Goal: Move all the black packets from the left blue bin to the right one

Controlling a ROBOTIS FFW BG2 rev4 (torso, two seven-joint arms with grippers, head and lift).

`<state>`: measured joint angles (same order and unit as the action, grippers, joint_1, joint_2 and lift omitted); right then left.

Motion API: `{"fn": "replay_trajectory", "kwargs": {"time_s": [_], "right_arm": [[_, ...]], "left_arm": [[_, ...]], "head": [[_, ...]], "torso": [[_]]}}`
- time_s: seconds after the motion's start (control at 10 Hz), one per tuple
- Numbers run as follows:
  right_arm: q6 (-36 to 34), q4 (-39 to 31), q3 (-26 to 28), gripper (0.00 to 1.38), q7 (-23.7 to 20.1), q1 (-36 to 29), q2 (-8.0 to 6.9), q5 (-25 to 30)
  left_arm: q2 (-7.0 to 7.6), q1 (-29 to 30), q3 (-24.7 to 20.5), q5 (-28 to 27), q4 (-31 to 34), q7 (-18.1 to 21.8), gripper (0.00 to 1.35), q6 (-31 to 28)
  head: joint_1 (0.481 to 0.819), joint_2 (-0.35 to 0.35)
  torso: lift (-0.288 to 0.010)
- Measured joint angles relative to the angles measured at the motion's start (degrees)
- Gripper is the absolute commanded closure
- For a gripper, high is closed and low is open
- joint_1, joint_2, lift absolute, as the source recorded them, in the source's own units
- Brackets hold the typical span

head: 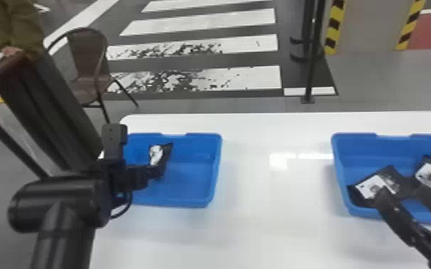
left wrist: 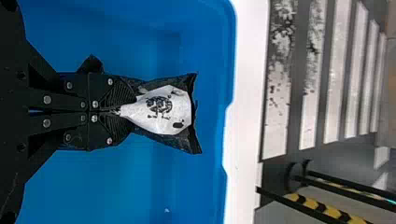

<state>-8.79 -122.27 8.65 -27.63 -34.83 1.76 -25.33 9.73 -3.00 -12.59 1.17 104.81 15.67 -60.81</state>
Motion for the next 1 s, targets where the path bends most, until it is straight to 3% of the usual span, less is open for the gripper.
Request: {"fn": "replay_trajectory", "kwargs": {"time_s": [0.2, 0.4, 0.7, 1.0], "right_arm": [[-1.97, 0.25, -1.16, 0.25, -1.03, 2.10, 0.52, -2.22], [-3.48, 2.23, -2.56, 0.25, -2.11, 5.09, 0.87, -4.02], [-6.68, 3.42, -7.09, 0.25, -2.96, 9.21, 2.68, -6.83], [-8.13, 11.43, -13.72, 0.25, -2.86, 16.96, 5.49, -12.37]], "left_arm": [[-1.23, 7.62, 1.76, 0.15, 10.90, 1.87, 1.21, 7.03], [-1.64, 11.95, 6.34, -0.12, 18.44, 3.23, 1.21, 12.00], [-2.19, 13.55, 12.07, 0.94, 22.25, 5.57, 1.21, 15.24], [-2.34, 13.62, 16.84, 2.34, 22.94, 7.01, 1.21, 14.77]], "head": [[0.695, 0.162], [0.695, 0.116], [0.695, 0.073], [0.695, 0.068]], "torso": [[-0.140], [-0.140], [-0.140], [-0.140]]}}
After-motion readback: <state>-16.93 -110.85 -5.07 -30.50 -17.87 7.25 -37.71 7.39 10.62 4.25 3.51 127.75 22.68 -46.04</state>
